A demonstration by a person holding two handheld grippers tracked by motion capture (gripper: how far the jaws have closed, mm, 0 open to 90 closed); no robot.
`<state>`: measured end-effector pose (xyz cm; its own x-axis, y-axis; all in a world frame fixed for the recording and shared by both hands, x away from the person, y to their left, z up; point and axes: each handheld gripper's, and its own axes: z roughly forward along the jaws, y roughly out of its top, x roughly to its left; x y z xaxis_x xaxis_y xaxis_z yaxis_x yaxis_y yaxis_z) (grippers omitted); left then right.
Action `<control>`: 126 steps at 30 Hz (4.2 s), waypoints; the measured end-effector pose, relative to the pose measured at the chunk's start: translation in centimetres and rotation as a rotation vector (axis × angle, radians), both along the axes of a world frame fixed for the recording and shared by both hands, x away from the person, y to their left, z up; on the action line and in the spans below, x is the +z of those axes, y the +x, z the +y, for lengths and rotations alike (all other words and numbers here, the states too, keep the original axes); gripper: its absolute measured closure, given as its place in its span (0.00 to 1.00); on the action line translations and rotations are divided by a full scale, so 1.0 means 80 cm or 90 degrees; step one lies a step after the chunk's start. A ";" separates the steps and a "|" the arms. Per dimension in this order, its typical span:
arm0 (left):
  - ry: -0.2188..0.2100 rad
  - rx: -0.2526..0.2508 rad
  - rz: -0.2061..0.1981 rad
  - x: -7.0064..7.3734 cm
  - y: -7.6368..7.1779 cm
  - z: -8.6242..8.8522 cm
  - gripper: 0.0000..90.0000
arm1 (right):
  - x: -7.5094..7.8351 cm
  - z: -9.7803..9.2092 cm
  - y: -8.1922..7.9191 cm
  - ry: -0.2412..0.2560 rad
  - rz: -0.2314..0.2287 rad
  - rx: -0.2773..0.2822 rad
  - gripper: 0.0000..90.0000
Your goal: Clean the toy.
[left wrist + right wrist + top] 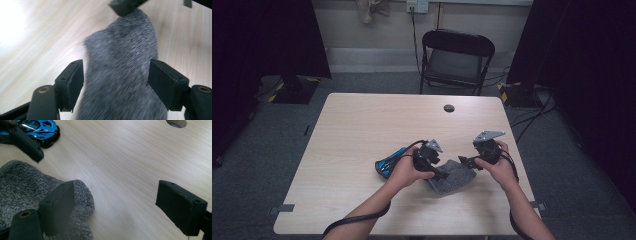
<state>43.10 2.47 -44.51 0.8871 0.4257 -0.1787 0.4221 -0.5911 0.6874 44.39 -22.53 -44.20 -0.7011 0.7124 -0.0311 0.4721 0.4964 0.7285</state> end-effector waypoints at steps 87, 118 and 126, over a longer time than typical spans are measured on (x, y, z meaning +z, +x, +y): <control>0.089 0.136 -0.060 -0.053 0.010 0.155 0.28 | -0.060 0.073 -0.005 -0.004 0.041 0.101 0.25; 0.084 0.167 -0.059 -0.051 0.013 0.140 0.27 | -0.055 0.074 -0.002 0.001 0.039 0.100 0.22; 0.068 0.159 -0.061 -0.036 0.009 0.148 0.27 | -0.036 0.069 0.001 0.013 0.029 0.110 0.22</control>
<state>43.81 14.31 -47.40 0.7625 0.6456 -0.0419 0.5006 -0.5479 0.6702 44.47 -17.03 -47.06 -0.8137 0.5810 0.0174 0.4140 0.5583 0.7190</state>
